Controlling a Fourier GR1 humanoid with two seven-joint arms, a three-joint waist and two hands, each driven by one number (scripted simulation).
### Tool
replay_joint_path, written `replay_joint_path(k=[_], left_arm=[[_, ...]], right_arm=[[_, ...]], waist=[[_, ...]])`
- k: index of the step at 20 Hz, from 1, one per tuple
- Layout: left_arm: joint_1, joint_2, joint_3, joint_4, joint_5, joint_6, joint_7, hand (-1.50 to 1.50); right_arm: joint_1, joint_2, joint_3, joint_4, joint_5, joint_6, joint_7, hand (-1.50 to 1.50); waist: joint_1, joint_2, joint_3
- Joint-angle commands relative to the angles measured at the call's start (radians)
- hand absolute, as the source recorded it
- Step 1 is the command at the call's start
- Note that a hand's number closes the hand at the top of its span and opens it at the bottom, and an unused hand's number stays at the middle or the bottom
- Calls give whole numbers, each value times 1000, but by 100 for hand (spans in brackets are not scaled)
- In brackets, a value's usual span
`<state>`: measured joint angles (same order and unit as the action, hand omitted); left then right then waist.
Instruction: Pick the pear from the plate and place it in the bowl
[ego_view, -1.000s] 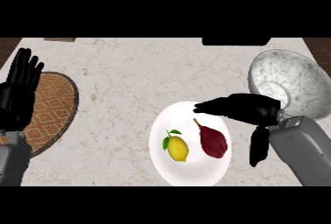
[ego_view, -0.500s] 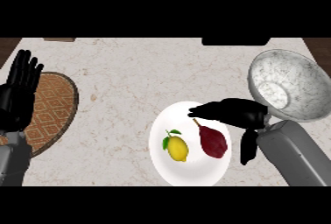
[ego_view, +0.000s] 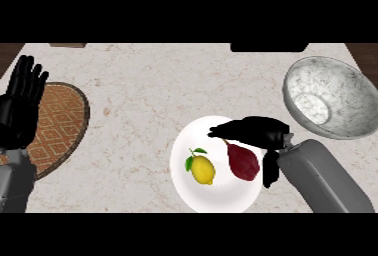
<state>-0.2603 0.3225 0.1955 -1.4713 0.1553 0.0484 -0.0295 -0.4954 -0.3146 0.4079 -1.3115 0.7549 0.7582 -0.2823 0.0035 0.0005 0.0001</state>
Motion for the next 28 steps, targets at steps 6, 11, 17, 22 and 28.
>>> replay_joint_path(k=[6, 11, 17, 22, 28], left_arm=[[-24, 34, 51, 63, 27, -75, -11, 0], [-14, 8, 48, 28, -2, -40, -6, 0], [36, 3, 61, -13, 17, -65, -6, 0], [-5, -17, 33, -51, -25, -19, 52, 0], [77, 10, 107, -42, -10, 3, 21, 0]], right_arm=[[17, -14, -19, 92, 98, -17, -77, -150], [-21, 64, -5, 202, 183, -86, -83, -150], [26, 109, -28, 166, 183, -179, -146, 150], [-27, 84, -76, 199, 215, -178, -227, 150], [147, -444, -456, 332, 182, -329, -149, 150]], waist=[[-2, 1, 0], [0, 0, 0], [0, 0, 0], [0, 0, 0], [-152, -1, 6]])
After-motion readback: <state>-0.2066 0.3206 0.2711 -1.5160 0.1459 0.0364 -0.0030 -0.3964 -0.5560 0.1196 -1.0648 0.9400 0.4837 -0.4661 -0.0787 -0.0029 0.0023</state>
